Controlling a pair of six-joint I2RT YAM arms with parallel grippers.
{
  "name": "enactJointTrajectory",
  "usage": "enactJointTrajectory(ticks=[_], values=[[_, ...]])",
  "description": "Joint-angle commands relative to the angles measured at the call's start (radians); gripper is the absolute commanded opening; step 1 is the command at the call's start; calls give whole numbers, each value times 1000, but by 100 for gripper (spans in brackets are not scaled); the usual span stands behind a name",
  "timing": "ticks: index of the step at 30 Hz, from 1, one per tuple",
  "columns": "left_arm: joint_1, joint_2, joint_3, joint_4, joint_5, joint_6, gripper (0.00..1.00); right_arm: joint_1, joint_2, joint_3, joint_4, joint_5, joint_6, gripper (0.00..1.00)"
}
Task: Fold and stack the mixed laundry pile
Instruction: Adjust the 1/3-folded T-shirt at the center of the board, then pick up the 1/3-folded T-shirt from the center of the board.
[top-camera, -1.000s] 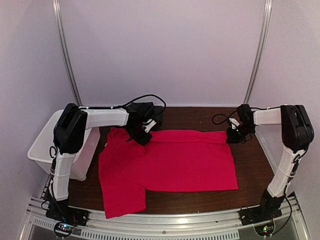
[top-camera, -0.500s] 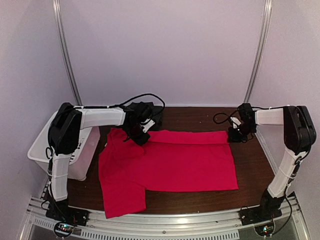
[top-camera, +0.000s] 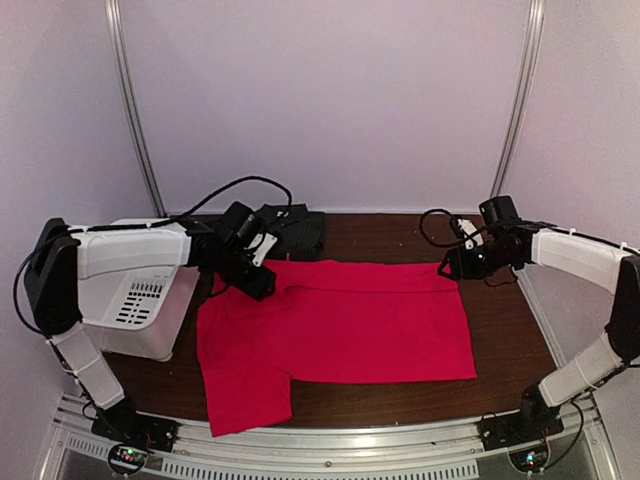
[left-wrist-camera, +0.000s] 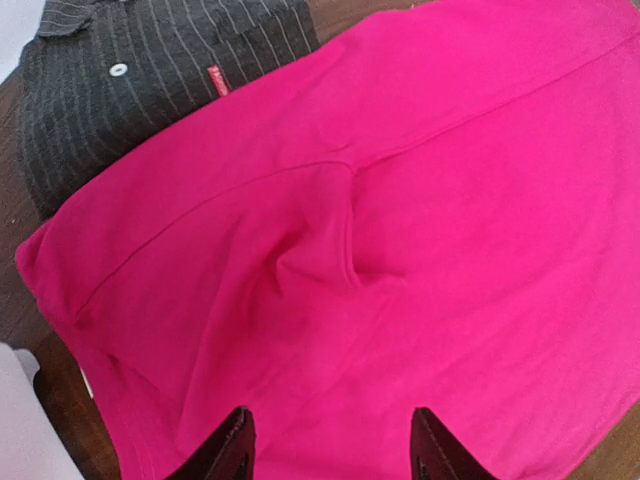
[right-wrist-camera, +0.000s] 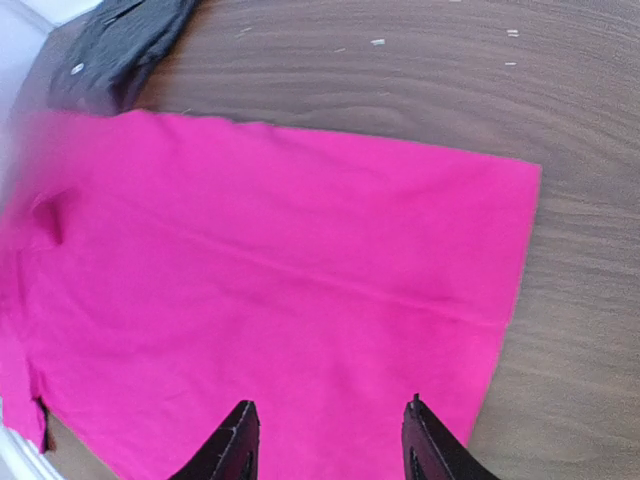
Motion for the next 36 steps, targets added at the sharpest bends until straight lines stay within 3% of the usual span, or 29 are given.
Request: enactJointTrajectory(ticks=[1,6,12,17,22,29,36], values=[[-4,-210,-193,86,46,-134,54,144,-135,-139,-41,-70,80,49],[-43,-370,-354,23,50,-204,53,323,-267,-223,-106,-49,192,47],[-192,-485,-481,-17,-3,-394,53,502,-348,-238,-225,162,496,47],[-293,-524,-533,-16,-74,-592,53,536,-457,-372,-260,261,819,36],[-297,-565,-549,-36,-148,-730,54,541,-589,-446,-328,405,1048,39],[-288,-543,-470,-137,-234,-795,57,540,-532,-456,-530,456,1259,35],[-218,-578,-507,-120,-197,-827,57,537,-444,-458,-472,444,1304,29]])
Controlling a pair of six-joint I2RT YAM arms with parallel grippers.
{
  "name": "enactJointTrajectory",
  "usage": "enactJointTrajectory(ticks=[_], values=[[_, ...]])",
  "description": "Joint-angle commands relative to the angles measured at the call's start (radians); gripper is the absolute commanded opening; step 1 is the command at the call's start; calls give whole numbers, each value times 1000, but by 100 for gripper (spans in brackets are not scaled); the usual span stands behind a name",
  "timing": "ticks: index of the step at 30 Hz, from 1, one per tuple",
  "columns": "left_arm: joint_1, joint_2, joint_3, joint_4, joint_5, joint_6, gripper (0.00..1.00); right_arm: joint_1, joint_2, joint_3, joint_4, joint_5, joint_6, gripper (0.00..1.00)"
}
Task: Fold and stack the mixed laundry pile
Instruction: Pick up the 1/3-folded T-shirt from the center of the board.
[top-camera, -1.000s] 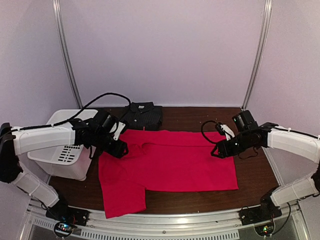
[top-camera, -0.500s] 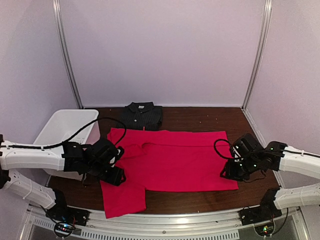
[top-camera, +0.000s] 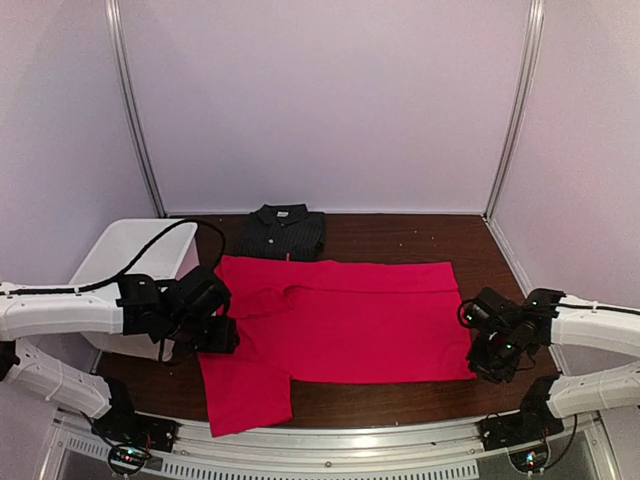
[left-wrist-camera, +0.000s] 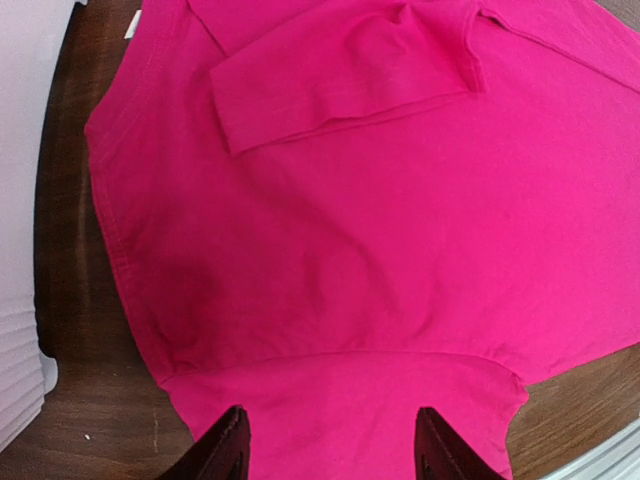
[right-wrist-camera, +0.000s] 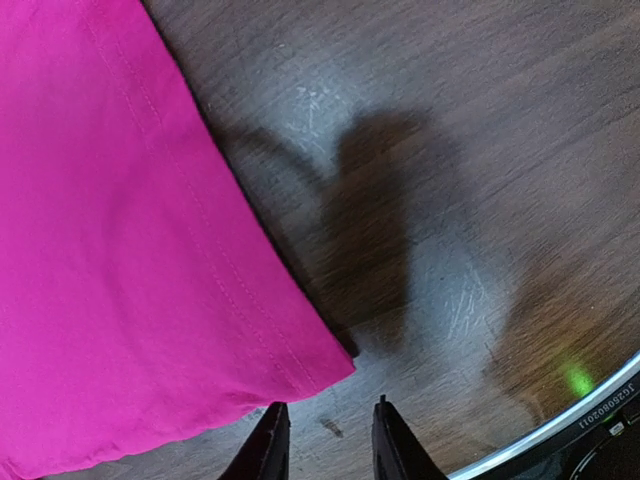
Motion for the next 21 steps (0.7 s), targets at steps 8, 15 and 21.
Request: enactJointTrajectory(ticks=[8,15,21], values=[[108,-92,-61,25,40,-14,57,-9,59,-62,125,-8,70,25],[109,-95,-93,33,50,-26,57,-24,91,-80,176,31,56,26],[109,-104,-122,33,61,-40,56,-30,75,-137,217,-5,83,19]])
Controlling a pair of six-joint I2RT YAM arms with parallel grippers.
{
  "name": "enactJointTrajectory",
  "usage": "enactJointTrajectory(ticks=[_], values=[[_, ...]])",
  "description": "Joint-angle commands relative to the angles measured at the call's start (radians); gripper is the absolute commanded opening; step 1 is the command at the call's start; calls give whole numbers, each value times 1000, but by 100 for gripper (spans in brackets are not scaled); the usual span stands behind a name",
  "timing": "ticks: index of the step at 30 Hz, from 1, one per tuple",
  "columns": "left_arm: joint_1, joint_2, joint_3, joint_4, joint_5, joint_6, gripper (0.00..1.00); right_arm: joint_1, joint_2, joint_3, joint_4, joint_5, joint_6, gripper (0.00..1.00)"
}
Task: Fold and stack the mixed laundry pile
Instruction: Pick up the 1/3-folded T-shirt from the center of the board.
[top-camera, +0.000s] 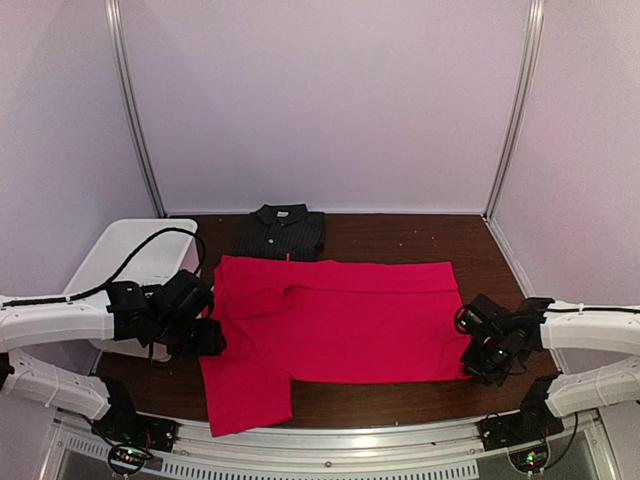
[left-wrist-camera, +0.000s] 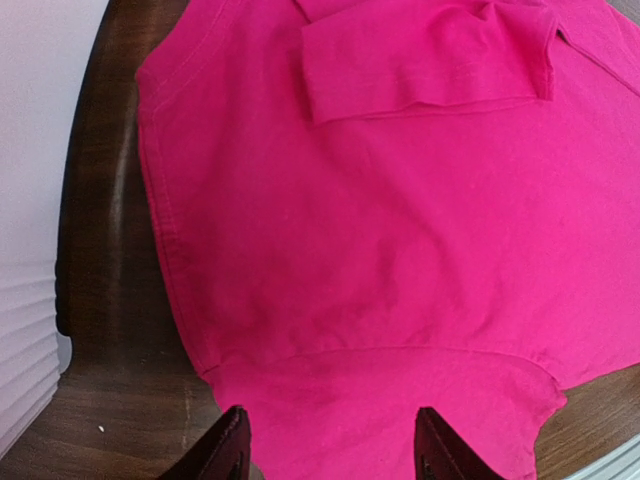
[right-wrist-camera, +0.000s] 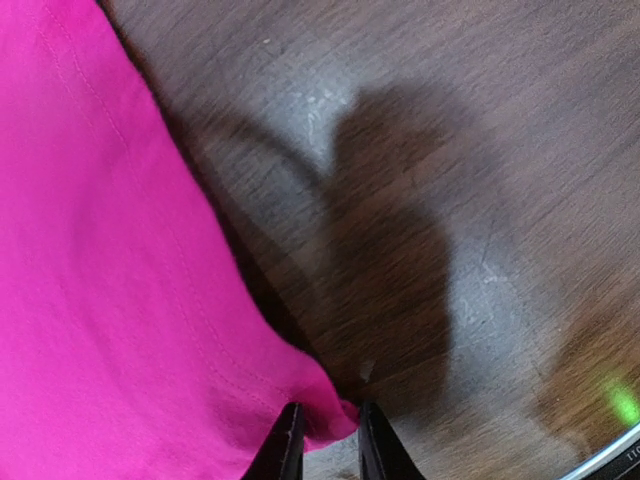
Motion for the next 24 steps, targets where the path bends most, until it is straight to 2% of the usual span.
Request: enactJointTrajectory(ticks=[1,3,9,13,19,24], values=[[6,-20,-25,19,17,-24,56,-9,-5,-67,48,-8,32,13],[6,-26,-37,9,27,-33,56,-11,-13,-64,43,-7,38,0],[-3,-76,-85,-67,55,-84,48,-14,-9,0,12,26,3,0],[-77,-88,-91,-141,31,-132,47,-15,18,15,22,23,-12,0],[-156,-55,-123,-139,43,-204,45,-15,26,18,32,21,-17,0],[-178,-24,-154,-71,64,-242,44,-15,13,15,27,25,-15,0]])
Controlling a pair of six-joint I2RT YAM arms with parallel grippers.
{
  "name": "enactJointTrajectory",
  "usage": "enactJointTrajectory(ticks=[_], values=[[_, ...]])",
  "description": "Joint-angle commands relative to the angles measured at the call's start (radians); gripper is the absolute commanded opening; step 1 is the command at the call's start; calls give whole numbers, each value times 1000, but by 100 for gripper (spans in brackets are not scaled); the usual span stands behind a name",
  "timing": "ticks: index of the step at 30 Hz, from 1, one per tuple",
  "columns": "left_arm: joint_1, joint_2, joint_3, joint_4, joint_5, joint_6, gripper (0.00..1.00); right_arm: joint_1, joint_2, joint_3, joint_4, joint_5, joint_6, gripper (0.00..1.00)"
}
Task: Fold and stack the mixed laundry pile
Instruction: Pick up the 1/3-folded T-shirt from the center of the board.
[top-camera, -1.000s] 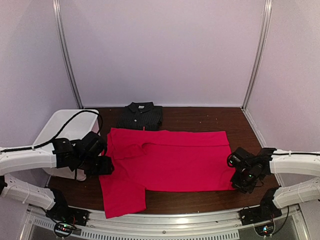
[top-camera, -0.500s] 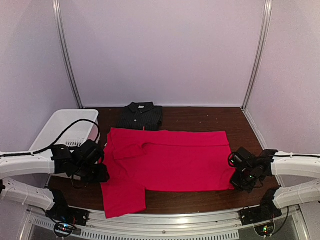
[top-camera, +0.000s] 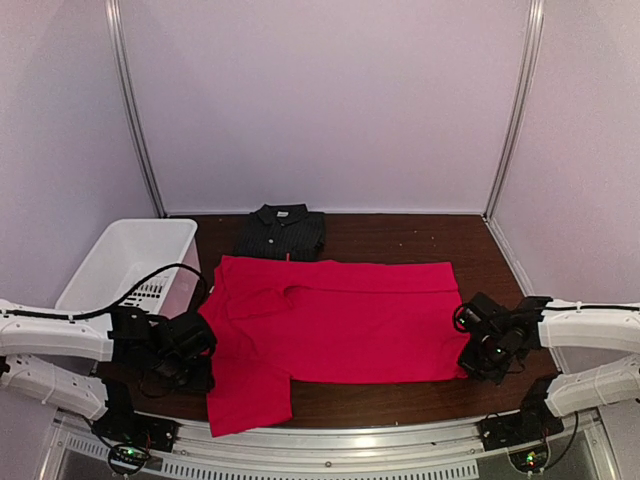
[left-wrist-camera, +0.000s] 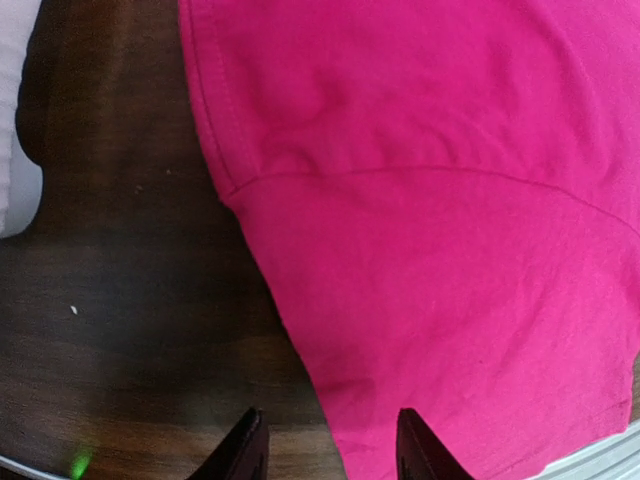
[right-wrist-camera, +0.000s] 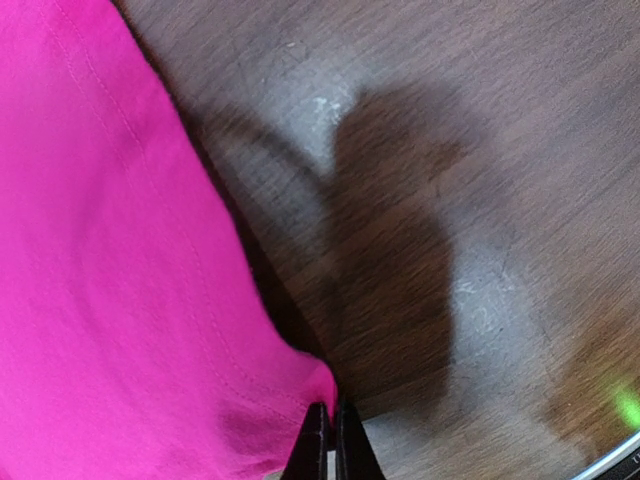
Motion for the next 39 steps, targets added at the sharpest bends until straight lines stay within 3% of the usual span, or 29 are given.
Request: enactJointTrajectory(ticks=[1,9,16,28,39], values=[[-12,25,-36,70,21,-57,43,-7,-6,7,1,23,-5,0],[-14,93,-97,199,75,-86,35,-7,-36,-8,2,22,4,0],[-14,49,-66,163,49,-96,0,-7,-69,-5,1,30,5,0],[-3,20,155,-65,-116,-39,0,-22,-145,40,-64,96,-10,0],[202,83,322,-59,-141,173,0,-152,-116,127,-41,126,-163,0]])
